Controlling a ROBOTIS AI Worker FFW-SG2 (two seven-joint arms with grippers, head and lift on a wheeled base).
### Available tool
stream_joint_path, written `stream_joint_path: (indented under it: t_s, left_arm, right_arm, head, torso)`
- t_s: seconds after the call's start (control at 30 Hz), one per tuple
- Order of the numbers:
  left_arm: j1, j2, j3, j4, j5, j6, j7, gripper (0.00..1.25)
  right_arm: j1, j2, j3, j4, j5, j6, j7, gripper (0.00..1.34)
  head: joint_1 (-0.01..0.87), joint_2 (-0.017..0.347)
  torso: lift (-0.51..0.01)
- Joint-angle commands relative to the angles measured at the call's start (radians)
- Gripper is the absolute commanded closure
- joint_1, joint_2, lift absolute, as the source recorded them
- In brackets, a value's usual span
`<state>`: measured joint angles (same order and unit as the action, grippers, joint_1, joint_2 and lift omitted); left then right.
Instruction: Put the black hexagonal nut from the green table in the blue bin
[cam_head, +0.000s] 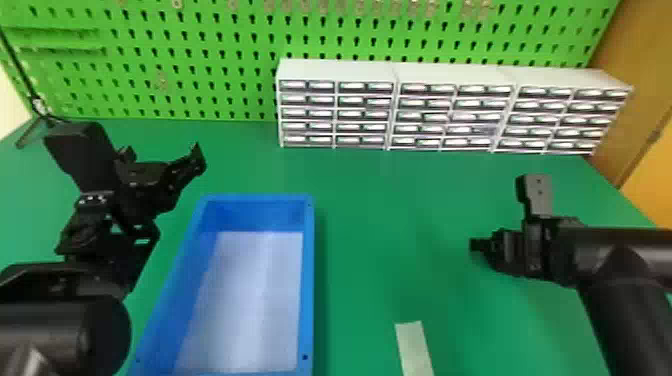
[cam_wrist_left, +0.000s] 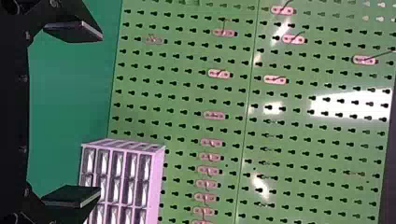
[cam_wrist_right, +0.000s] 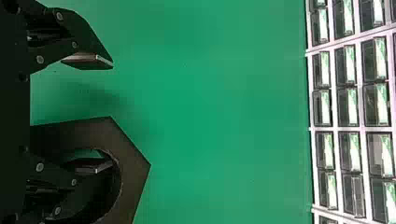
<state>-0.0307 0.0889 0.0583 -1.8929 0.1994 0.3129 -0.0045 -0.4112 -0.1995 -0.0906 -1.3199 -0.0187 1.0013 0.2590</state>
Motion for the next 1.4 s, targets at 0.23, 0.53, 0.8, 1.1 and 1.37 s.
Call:
stream_joint_path:
  t_s: [0.23, 0.53, 0.8, 1.1, 1.37]
  left_arm:
    - [0.002, 0.000, 0.000, 0.000, 0.000, 0.000, 0.000, 0.13]
    - [0.002, 0.000, 0.000, 0.000, 0.000, 0.000, 0.000, 0.13]
    - [0.002, 0.000, 0.000, 0.000, 0.002, 0.000, 0.000, 0.13]
    - [0.003, 0.000, 0.000, 0.000, 0.002, 0.000, 0.000, 0.13]
    - [0.005, 0.000, 0.002, 0.000, 0.003, 0.000, 0.000, 0.13]
  right_arm:
    - [0.002, 0.000, 0.005, 0.008, 0.002, -0.001, 0.000, 0.51]
    - [0.002, 0.002, 0.008, 0.010, 0.003, -0.009, 0.000, 0.78]
    - [0.005, 0.006, 0.012, 0.010, 0.006, -0.024, 0.000, 0.98]
    - [0.011, 0.008, 0.014, 0.008, 0.008, -0.041, 0.000, 1.01]
    - [0.022, 0.009, 0.014, -0.021, 0.034, -0.053, 0.000, 1.01]
  head:
    - [0.692, 0.008]
    - [0.692, 0.008]
    - [0.692, 0.008]
    - [0.692, 0.008]
    - [0.692, 0.008]
  torso:
    - [-0.097]
    - [-0.097]
    - [-0.097]
    - [-0.097]
    - [-0.097]
